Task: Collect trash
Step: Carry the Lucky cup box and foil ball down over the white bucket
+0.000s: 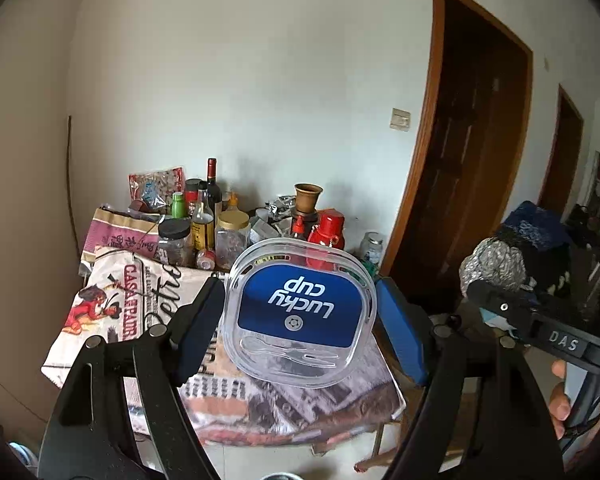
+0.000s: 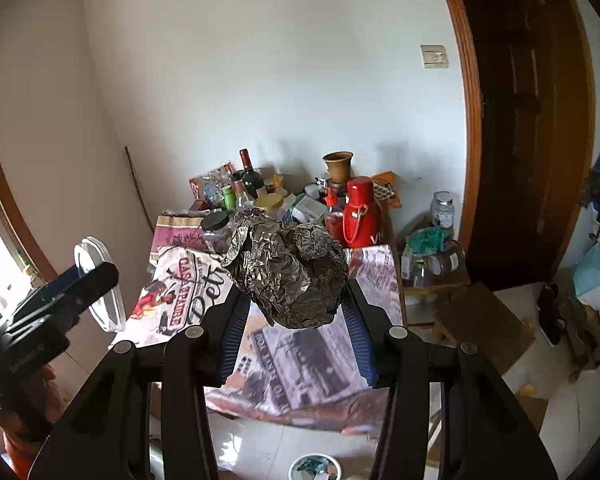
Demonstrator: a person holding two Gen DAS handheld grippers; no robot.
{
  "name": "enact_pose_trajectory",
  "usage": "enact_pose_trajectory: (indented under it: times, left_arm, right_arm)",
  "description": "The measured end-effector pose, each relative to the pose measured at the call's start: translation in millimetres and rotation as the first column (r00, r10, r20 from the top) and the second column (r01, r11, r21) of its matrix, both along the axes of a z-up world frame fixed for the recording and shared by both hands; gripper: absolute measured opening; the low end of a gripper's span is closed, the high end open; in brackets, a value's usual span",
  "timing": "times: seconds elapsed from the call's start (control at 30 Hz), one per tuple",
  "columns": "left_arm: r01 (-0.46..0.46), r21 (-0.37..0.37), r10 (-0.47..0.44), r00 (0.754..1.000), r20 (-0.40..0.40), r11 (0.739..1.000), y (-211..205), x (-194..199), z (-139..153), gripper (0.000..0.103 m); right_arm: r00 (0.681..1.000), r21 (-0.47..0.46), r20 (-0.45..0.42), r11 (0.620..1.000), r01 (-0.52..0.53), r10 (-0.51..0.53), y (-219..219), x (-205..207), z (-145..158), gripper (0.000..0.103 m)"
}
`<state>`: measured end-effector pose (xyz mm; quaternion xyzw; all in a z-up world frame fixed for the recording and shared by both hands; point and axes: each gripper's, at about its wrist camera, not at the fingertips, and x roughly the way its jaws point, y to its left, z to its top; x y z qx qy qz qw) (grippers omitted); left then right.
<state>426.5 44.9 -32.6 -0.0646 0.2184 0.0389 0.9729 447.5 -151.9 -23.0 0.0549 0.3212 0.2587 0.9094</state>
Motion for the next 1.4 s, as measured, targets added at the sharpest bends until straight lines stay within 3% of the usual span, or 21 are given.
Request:
enact_pose_trajectory:
  times: [0.47, 0.63, 0.87, 1.07, 1.2, 1.4]
  left_arm:
    - [0.053, -0.022, -0.055, 0.996, -0.064, 0.998, 26.1, -160.2, -20.2, 0.076]
    - [0.056, -0.042, -0.060, 0.993, -0.098, 0.998, 28.8, -180.5, -26.6, 0.076]
    - [0.027, -0.060, -0.036, 0.987, -0.156, 0.998, 25.3, -182.0, -51.8, 0.076]
    - [0.000, -0.097, -0.027, 0.961, -0.276, 0.995, 18.8, -155.5, -111.4, 0.076]
    - [-0.016, -0.102, -0.021, 0.934, -0.357, 0.995, 9.8, -131.3, -170.6, 0.075]
    - [-0.066, -0.187, -0.032, 0.879, -0.476, 0.980, 4.4, -100.8, -275.3, 0.075]
  right_arm:
    - [0.997, 0.000, -0.057, 0.998, 0.058, -0.058, 21.8, -149.2, -9.7, 0.044]
    - [0.994, -0.024, -0.090, 0.998, 0.055, -0.057, 23.1, -175.9, -13.9, 0.044]
    - [0.987, -0.030, -0.156, 0.999, 0.022, -0.027, 23.3, -181.5, -34.0, 0.044]
    - [0.967, -0.057, -0.254, 0.998, -0.021, 0.006, 25.8, -160.4, -87.1, 0.044]
    - [0.944, -0.090, -0.329, 0.995, -0.050, 0.018, 22.8, -146.2, -140.3, 0.044]
    - [0.890, -0.146, -0.455, 0.986, -0.081, 0.006, 13.2, -127.5, -236.3, 0.044]
